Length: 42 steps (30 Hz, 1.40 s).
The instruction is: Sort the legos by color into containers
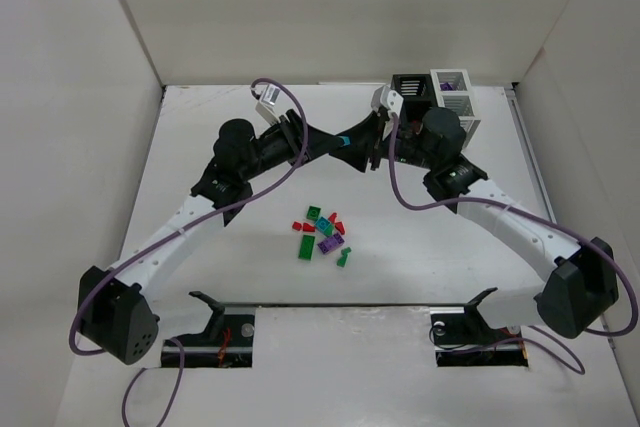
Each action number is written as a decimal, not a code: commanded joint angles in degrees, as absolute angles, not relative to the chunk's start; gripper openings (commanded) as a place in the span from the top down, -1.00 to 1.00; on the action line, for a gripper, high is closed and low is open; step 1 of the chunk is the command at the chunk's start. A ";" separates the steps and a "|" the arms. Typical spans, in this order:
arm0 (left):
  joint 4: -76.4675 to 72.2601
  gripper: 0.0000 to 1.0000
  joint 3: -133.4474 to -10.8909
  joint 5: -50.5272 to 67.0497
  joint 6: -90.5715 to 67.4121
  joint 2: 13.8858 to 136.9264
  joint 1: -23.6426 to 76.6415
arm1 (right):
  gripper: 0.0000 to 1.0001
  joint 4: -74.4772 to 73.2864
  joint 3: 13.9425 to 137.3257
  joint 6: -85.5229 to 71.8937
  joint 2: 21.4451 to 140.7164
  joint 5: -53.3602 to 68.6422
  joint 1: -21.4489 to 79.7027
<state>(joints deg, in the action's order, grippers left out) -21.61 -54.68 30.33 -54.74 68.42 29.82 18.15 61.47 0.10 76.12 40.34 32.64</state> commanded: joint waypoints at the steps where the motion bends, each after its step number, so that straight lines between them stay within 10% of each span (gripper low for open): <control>1: -26.37 0.62 -56.07 32.34 -54.93 68.20 29.97 | 0.53 21.62 64.78 0.26 76.11 43.84 32.96; 10: -25.84 0.43 -57.13 32.34 -55.46 69.87 29.97 | 0.98 21.62 64.78 -1.31 76.64 49.39 31.20; 25: -23.99 -0.56 -59.85 29.36 -53.79 71.46 28.83 | 1.00 17.07 64.25 -4.92 77.17 46.68 26.81; 30: -14.08 -1.00 -62.31 19.01 -48.10 70.93 27.60 | 1.00 11.79 66.09 -6.15 79.18 37.28 20.50; 42: 10.62 -1.00 -60.04 -11.68 -40.96 67.41 27.07 | 1.00 -19.49 93.67 -12.22 101.38 -4.20 3.70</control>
<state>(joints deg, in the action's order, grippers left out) 5.06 -61.17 -2.42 -43.18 70.26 27.51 -9.06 86.37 -10.61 96.51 11.46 4.93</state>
